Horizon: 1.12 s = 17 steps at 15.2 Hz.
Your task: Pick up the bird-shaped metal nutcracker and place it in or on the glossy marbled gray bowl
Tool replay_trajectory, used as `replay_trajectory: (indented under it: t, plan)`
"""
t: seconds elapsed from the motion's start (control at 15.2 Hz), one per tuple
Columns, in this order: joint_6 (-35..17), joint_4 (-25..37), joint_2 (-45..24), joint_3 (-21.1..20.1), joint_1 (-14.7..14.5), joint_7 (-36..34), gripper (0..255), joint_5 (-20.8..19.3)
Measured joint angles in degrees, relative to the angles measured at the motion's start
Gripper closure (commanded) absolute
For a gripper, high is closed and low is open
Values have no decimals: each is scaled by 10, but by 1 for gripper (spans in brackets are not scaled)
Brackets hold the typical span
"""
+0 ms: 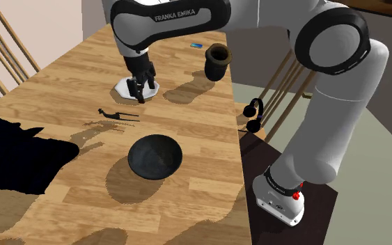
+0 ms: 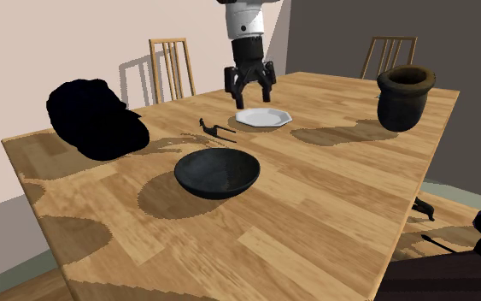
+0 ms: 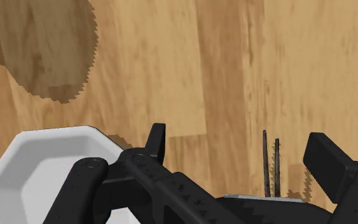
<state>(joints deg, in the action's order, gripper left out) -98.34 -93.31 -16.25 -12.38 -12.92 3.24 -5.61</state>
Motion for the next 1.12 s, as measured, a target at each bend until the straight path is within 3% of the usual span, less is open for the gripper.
replay_trajectory:
  t: [0.33,0.66,0.79,1.12]
  plan:
    - [35,134,-114,-11,-37,-1,0,-28]
    - [98,317,-246,-14,-85,8,0,-54]
    - [95,325,-259,-14,-89,8,0,-56]
    - [55,278,-253,-14,-83,6,0,-57]
